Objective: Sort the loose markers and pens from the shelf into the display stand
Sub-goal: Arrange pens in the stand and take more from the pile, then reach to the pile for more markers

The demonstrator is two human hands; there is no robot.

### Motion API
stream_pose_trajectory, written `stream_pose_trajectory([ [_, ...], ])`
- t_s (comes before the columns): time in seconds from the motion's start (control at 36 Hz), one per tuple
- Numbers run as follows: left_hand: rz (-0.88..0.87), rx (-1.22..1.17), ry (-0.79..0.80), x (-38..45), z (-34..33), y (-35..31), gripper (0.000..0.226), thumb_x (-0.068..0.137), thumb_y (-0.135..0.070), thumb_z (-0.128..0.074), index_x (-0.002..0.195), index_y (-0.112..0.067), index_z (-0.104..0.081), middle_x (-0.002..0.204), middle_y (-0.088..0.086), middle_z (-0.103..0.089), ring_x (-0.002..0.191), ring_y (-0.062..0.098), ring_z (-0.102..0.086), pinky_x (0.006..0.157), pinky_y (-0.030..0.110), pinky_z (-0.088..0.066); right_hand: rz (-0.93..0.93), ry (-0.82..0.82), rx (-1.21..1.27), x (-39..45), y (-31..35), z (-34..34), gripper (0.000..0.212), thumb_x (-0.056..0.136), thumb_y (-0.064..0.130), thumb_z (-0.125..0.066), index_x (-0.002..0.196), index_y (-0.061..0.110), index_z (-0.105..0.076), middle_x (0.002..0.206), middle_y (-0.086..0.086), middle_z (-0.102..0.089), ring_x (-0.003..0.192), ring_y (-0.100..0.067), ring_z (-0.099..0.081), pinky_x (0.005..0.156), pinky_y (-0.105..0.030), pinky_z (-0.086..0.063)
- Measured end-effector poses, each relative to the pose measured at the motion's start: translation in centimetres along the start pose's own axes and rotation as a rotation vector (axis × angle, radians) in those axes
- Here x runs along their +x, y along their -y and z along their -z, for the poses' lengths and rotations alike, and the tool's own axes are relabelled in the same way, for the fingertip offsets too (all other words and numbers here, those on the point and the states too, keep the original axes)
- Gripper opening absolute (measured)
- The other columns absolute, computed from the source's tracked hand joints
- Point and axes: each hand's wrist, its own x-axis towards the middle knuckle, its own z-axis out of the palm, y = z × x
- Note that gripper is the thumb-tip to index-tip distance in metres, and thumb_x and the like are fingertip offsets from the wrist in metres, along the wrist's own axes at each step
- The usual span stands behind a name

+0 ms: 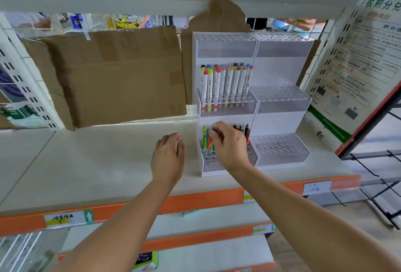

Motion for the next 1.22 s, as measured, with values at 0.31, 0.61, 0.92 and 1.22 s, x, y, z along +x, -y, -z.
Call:
stream_pose_trajectory([
  [0.31, 0.034, -0.011, 0.036, 0.7, 0.5, 0.2, 0.031, 0.098, -0.022, -0.043, 0.125, -0.012, -0.056, 0.120, 0.007, -0.060, 0.113, 0.027, -0.050, 0.086, 0.040, -0.047, -0.028, 0.148, -0.118, -1.1, -1.3, -1.7, 0.016, 0.091, 0.007, -0.052, 0.077, 0.006, -0.057, 0.064, -0.003, -0.053, 0.055, -0.023, -0.045, 0.051, -0.035, -0.035],
  [0.61, 0.086, 0.114, 0.081, 0.3, 3.3, 0.4, 0.038, 0.101, -0.030, -0.036, 0.134, -0.015, -0.047, 0.132, 0.004, -0.054, 0.119, 0.024, -0.049, 0.086, 0.037, -0.045, 0.034, 0.138, -0.366, -1.0, -0.1, -0.1, 0.023, 0.091, 0.035, -0.058, 0.103, 0.016, -0.051, 0.092, 0.006, -0.061, 0.074, -0.021, -0.056, 0.052, -0.028, -0.031],
  [0.92, 0.184, 0.437, 0.100, -4.1, 10.1, 4.1, 0.052, 0.100, -0.039, -0.035, 0.144, -0.012, -0.034, 0.149, 0.010, -0.036, 0.137, 0.027, -0.032, 0.109, 0.041, -0.025, 0.400, 0.438, -0.419, -0.4, 5.5, -2.6, 0.044, 0.098, 0.041, -0.041, 0.133, 0.015, -0.044, 0.135, -0.002, -0.051, 0.125, -0.023, -0.044, 0.097, -0.036, -0.034],
  [1.22, 0.544, 0.582, 0.096, -10.5, 19.1, 9.9, 0.064, 0.097, -0.056, -0.021, 0.151, -0.022, -0.016, 0.160, 0.001, -0.011, 0.146, 0.020, -0.009, 0.117, 0.042, -0.009, 0.425, 0.768, -0.413, -3.2, 12.9, -10.3, 0.063, 0.098, 0.052, -0.028, 0.151, 0.021, -0.013, 0.157, -0.001, -0.019, 0.142, -0.022, -0.019, 0.115, -0.037, -0.016],
])
